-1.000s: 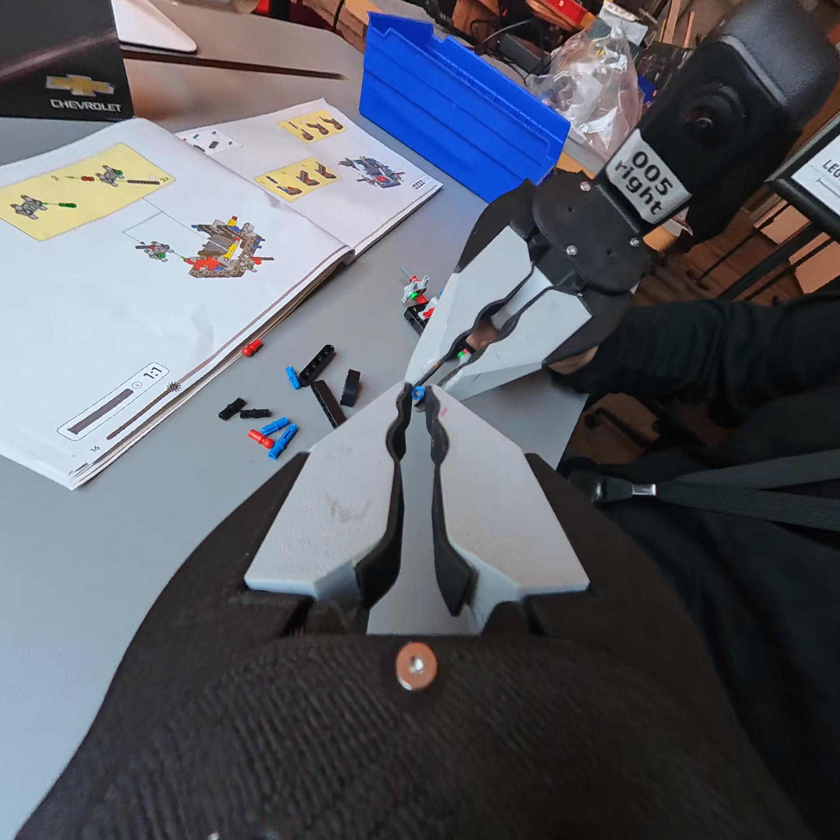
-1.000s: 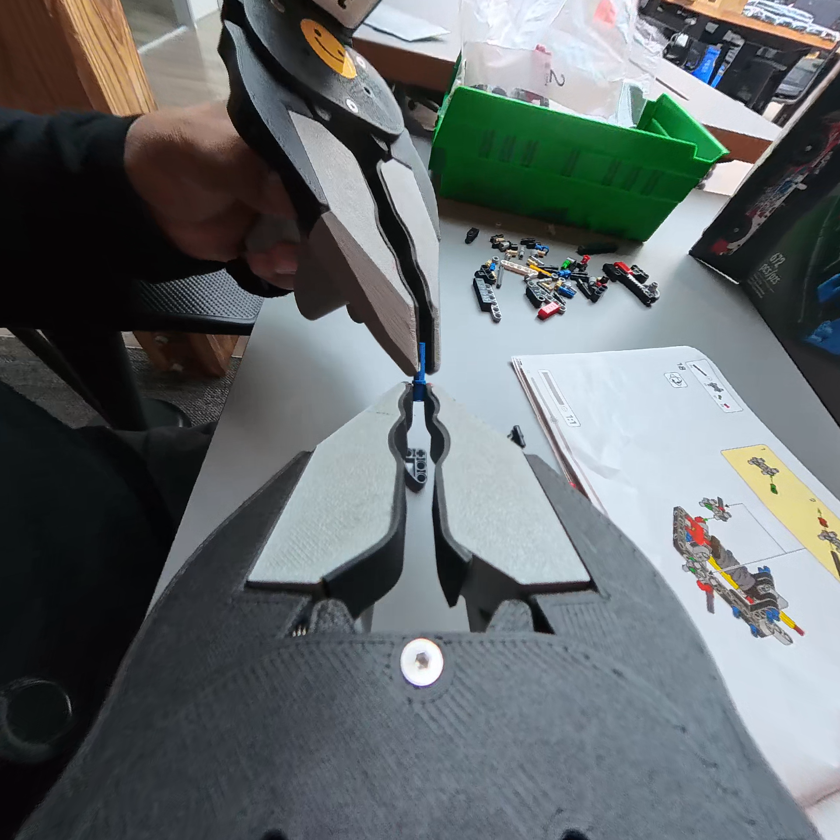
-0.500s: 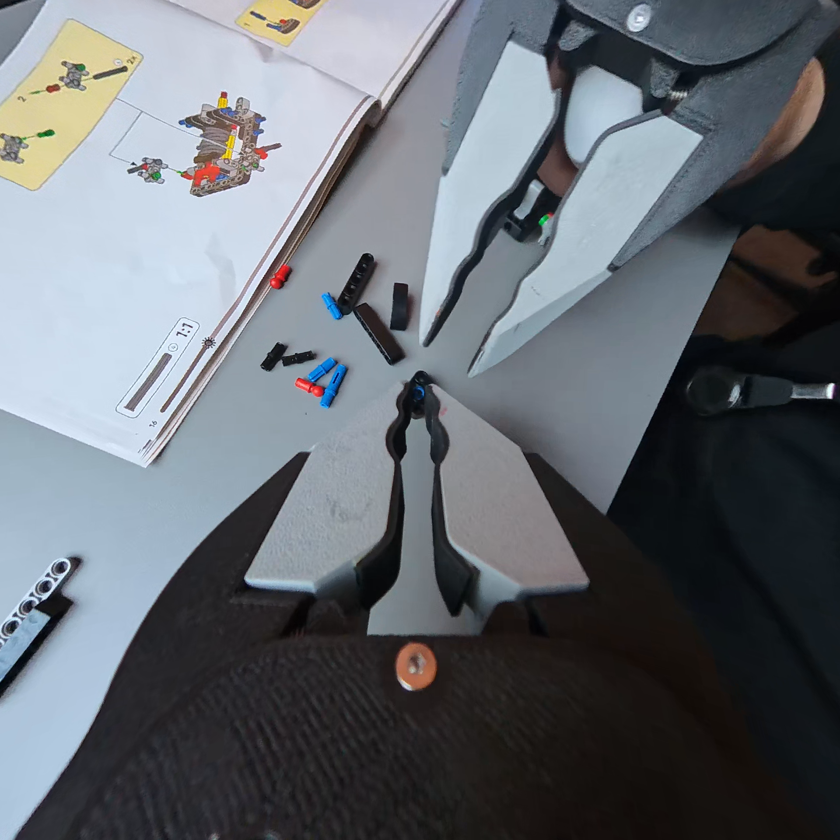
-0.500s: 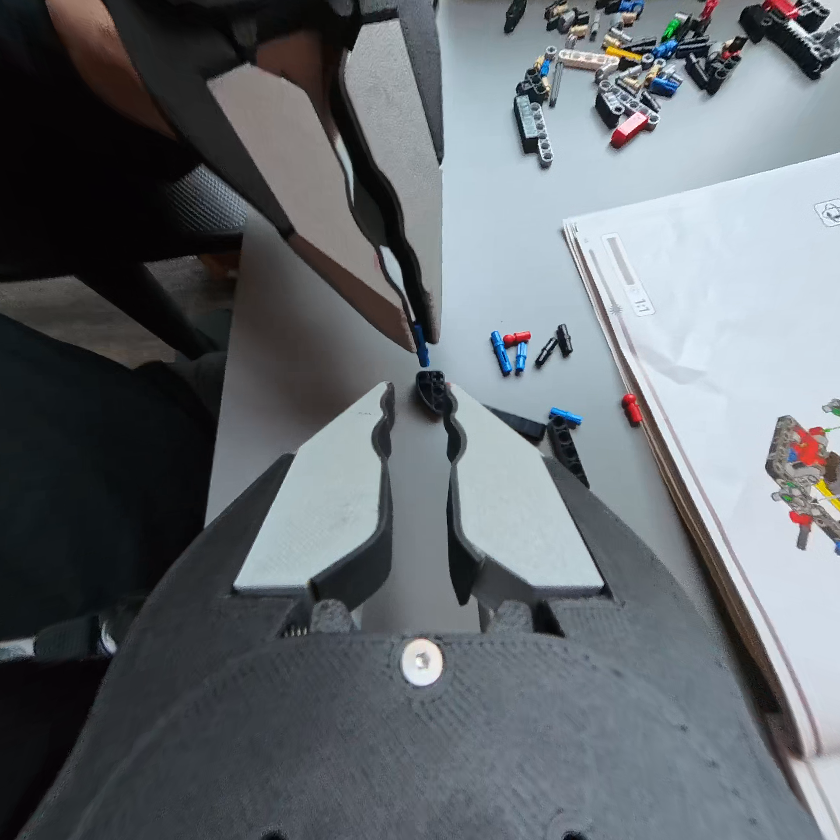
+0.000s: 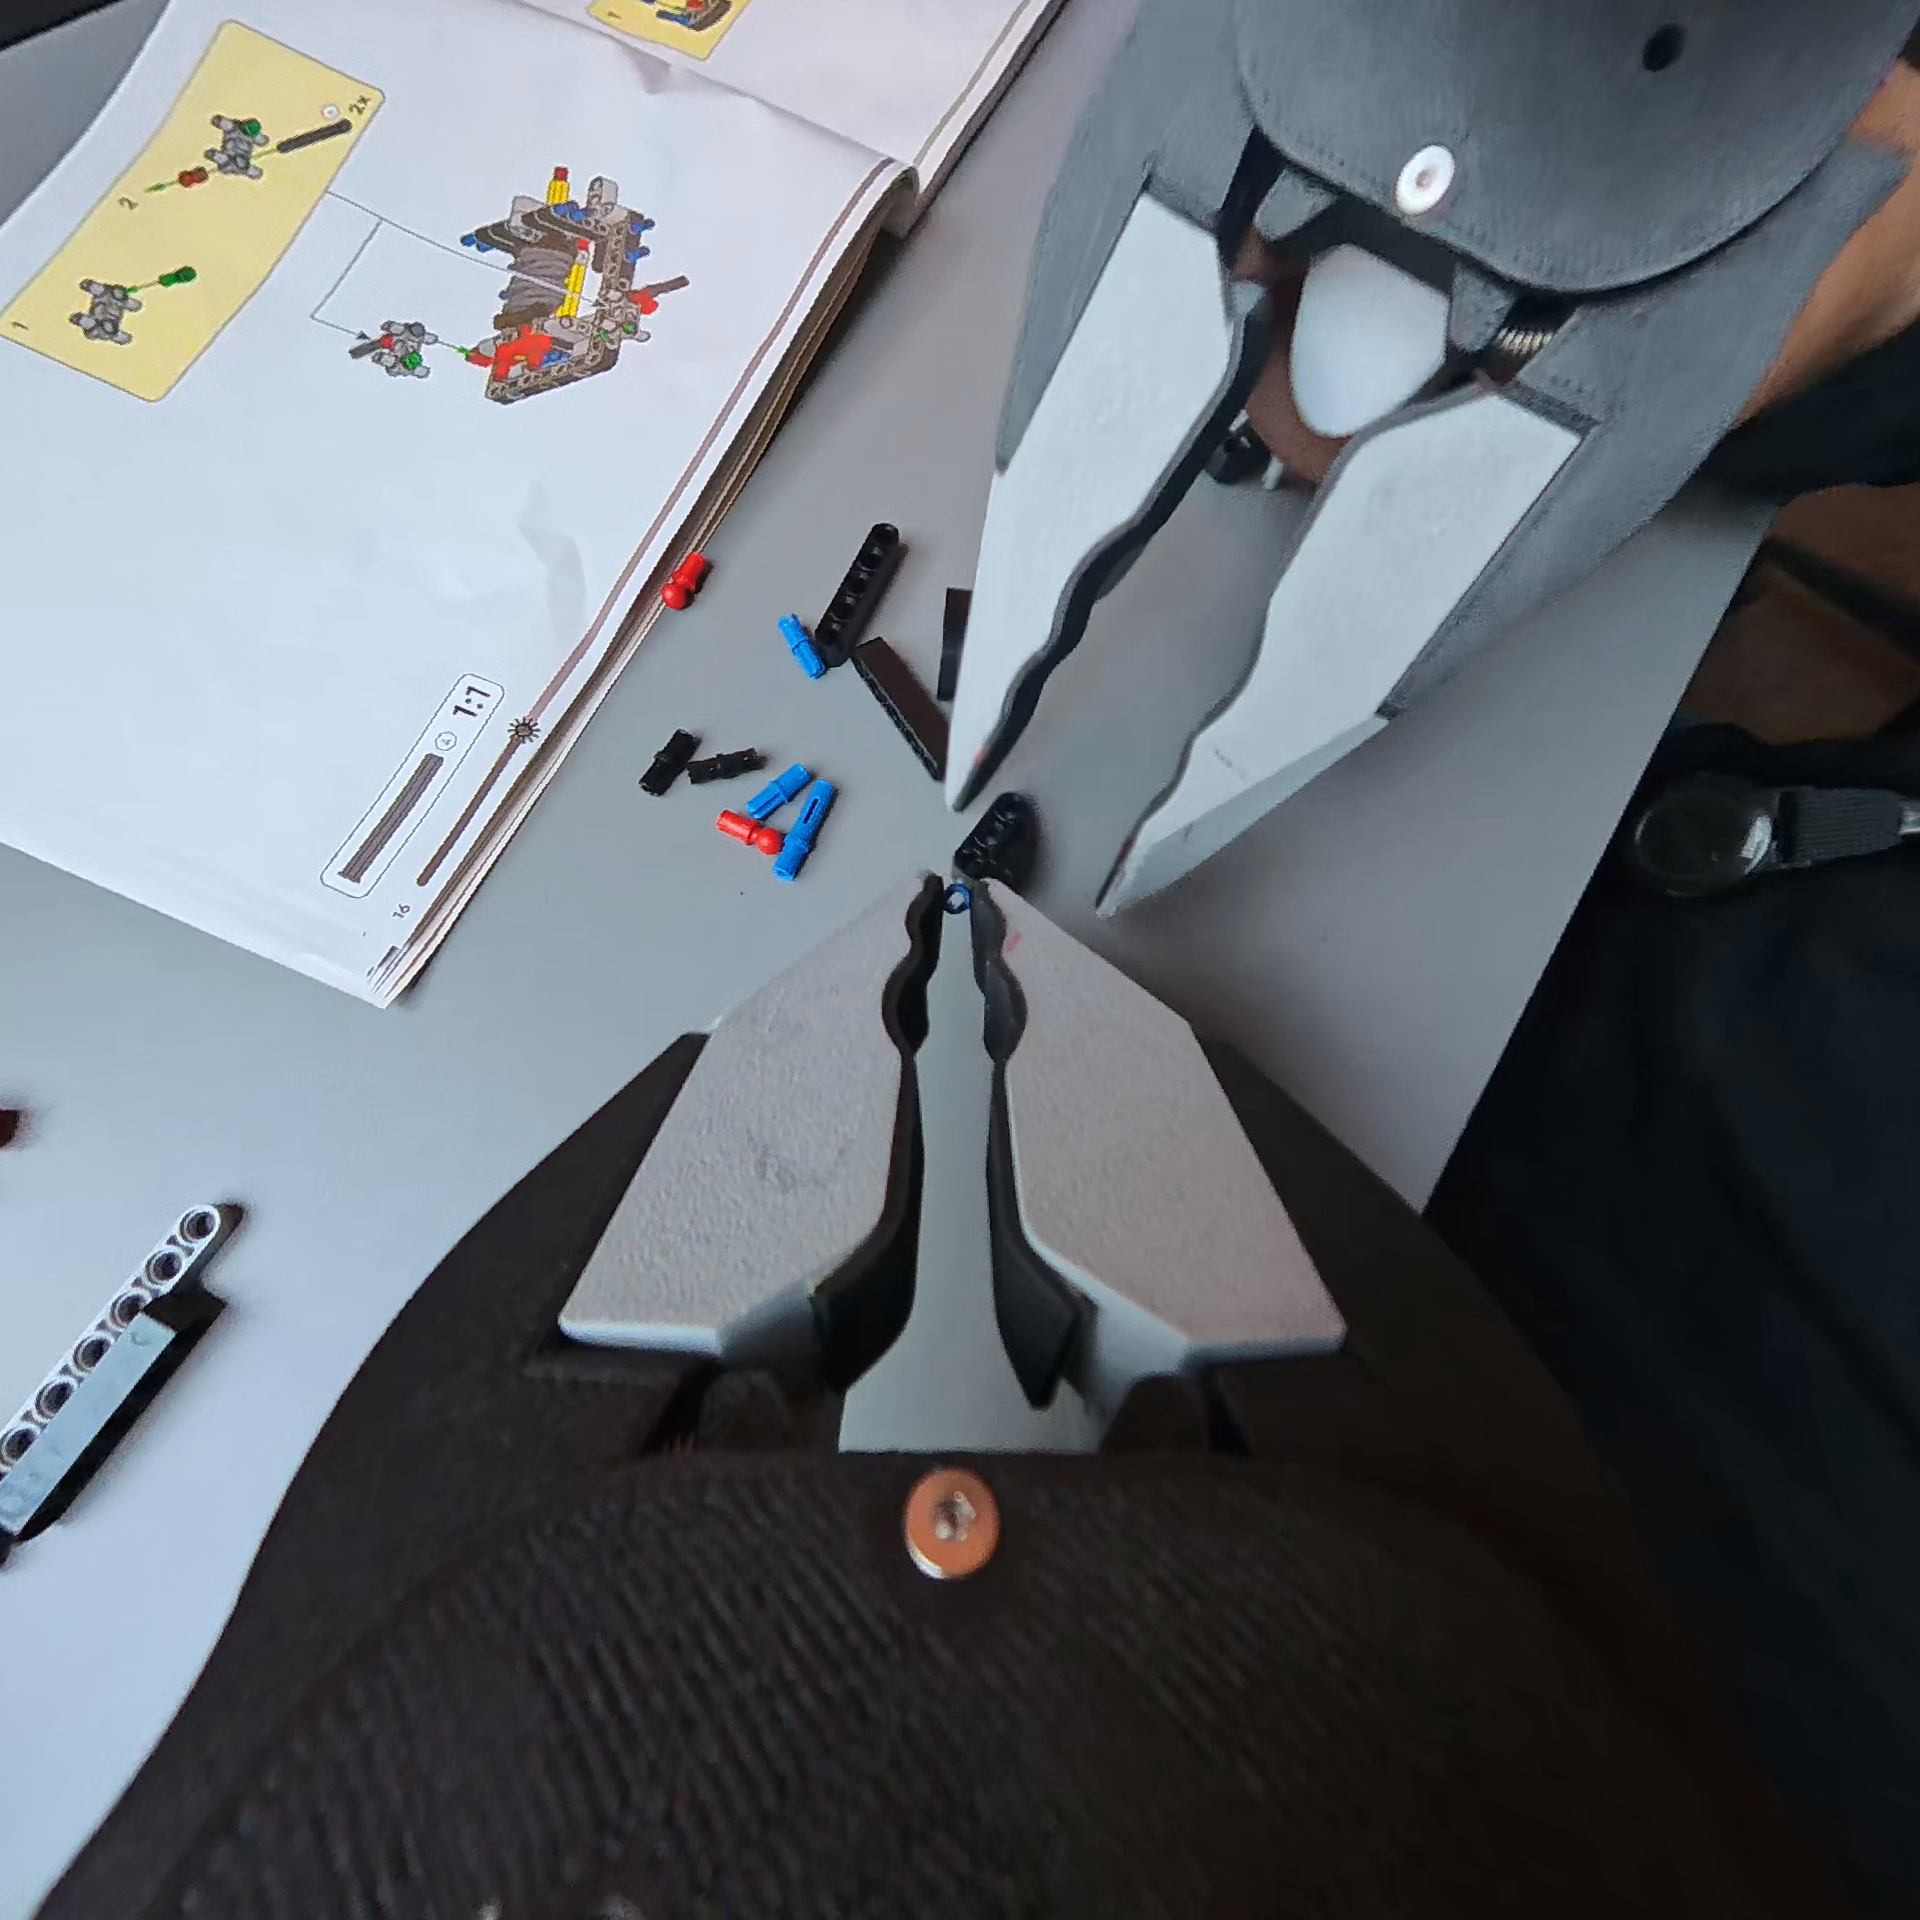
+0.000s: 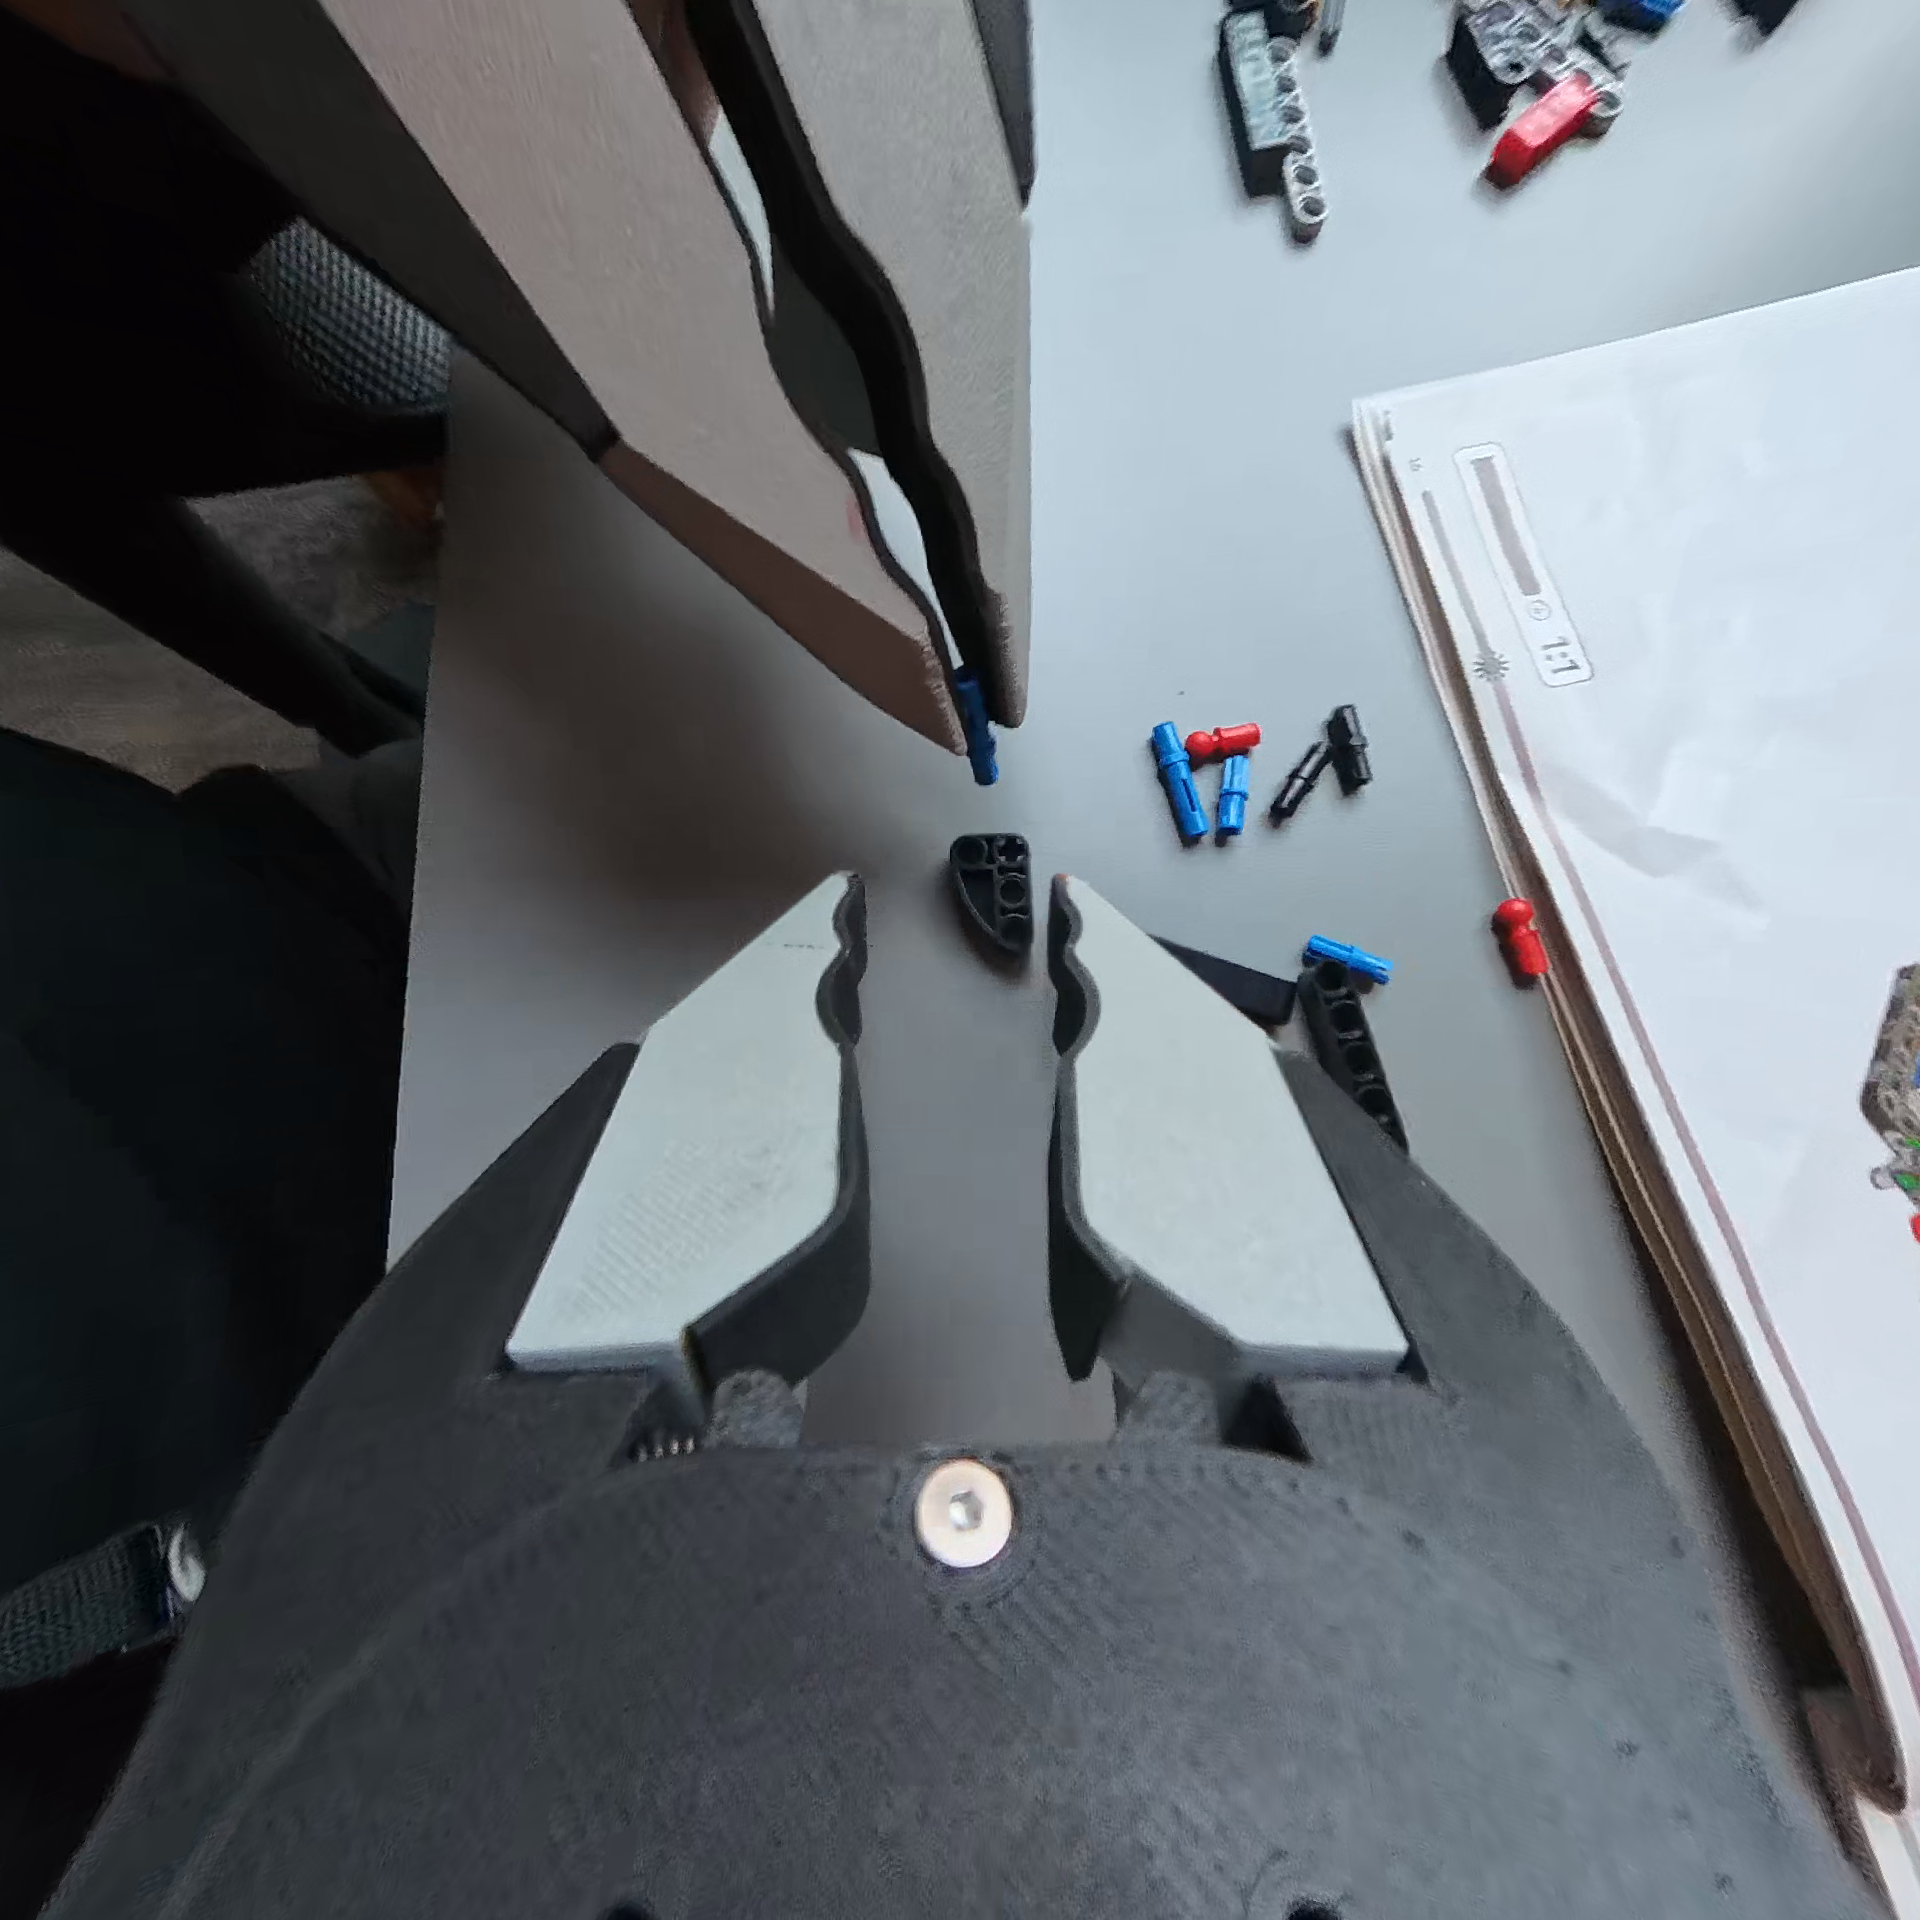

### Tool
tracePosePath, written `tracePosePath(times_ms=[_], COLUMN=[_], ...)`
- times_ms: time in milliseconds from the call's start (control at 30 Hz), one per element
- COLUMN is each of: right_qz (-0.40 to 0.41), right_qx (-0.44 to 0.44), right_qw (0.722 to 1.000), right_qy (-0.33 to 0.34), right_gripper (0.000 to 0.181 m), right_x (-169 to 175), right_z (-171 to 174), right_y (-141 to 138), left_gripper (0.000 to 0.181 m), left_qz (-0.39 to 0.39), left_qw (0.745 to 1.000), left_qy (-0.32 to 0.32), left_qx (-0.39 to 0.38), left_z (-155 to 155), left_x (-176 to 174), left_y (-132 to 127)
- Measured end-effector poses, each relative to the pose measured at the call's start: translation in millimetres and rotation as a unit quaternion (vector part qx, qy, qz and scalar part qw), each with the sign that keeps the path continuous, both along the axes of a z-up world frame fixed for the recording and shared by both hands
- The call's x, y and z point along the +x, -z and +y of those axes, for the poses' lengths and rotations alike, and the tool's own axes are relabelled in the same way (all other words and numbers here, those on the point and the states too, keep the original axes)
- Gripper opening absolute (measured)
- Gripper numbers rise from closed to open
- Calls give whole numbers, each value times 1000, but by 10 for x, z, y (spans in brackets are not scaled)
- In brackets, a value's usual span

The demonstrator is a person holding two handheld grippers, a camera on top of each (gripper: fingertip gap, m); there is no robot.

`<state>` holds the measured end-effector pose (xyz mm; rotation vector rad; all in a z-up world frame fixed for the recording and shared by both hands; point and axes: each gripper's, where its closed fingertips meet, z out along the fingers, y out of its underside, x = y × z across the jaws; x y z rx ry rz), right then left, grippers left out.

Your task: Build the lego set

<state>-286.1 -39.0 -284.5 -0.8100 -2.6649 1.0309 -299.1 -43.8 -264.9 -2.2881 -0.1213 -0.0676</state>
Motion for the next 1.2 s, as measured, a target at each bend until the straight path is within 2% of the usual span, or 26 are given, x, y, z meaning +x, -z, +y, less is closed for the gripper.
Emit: tracePosePath(times_ms=[267, 633, 900, 1200], right_qz=[-16, 0, 12, 15], right_qx=[24, 49, 58, 63], right_qw=[999, 993, 991, 990], right_qy=[-41, -111, -122, -126], right_gripper=[29, 15, 18, 14], right_x=[-7, 55, 82, 88], right_z=[-8, -17, -7, -2], right_y=[69, 80, 53, 85], left_gripper=[2, 2, 2, 2], left_qz=[-42, -46, -34, -18], left_qw=[999, 998, 998, 998], left_qy=[8, 31, 49, 60], left_qx=[15, 26, 9, -9], left_z=[-37, -10, 35, 43], left_x=[0, 91, 158, 200], left_y=[-10, 1, 41, 80])
